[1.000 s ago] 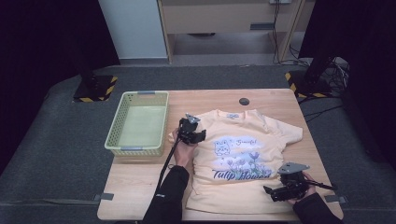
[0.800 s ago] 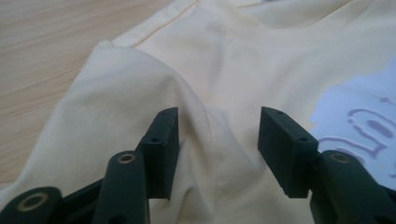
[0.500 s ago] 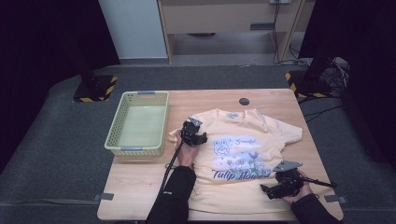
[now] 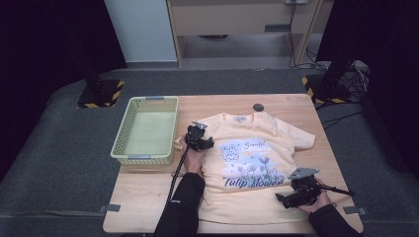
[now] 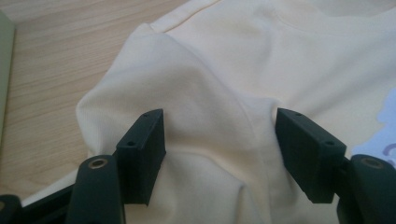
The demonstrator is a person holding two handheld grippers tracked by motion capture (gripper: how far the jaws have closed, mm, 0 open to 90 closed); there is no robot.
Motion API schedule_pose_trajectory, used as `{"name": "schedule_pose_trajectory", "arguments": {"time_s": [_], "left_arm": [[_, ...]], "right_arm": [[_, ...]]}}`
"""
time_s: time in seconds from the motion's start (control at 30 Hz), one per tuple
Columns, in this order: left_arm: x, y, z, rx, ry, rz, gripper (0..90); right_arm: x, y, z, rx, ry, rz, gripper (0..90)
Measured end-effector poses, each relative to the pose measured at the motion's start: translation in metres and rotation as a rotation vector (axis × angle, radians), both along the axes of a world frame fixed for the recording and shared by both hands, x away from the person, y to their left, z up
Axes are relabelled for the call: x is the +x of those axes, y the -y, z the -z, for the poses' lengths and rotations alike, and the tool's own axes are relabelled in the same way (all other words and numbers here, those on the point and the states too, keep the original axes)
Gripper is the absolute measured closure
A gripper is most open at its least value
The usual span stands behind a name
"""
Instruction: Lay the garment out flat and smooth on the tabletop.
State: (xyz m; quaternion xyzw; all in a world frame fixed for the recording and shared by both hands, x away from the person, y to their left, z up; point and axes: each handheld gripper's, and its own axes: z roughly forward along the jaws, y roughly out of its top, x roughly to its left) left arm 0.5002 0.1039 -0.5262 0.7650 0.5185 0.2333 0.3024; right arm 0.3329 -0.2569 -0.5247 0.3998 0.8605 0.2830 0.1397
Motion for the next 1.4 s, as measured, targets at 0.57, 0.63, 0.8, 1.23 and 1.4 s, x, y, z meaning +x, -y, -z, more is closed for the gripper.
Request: {"name": "schedule_pose_trajectory", "arguments": {"time_s": [0.57,0.63,0.8,1.23,1.4], "left_arm": [[-0.060,-0.018,-0.066,-0.142,0.029,0.175,28.1],[-0.071,-0.019,-0.067,-0.151,0.028,0.194,26.9],[-0.093,-0.024,-0.064,-0.168,0.013,0.221,22.8],[-0.140,-0.046,-0.053,-0.152,0.005,0.262,15.5],[-0.155,-0.058,-0.044,-0.135,-0.010,0.275,13.3]], "right_arm": [[0.000,0.020,-0.026,0.135,0.102,0.135,2.3],[0.000,0.023,-0.027,0.140,0.107,0.147,2.3],[0.001,0.031,-0.029,0.161,0.116,0.177,2.2],[0.003,0.050,-0.027,0.166,0.118,0.241,1.4],[0.002,0.061,-0.024,0.166,0.119,0.272,1.4]]}}
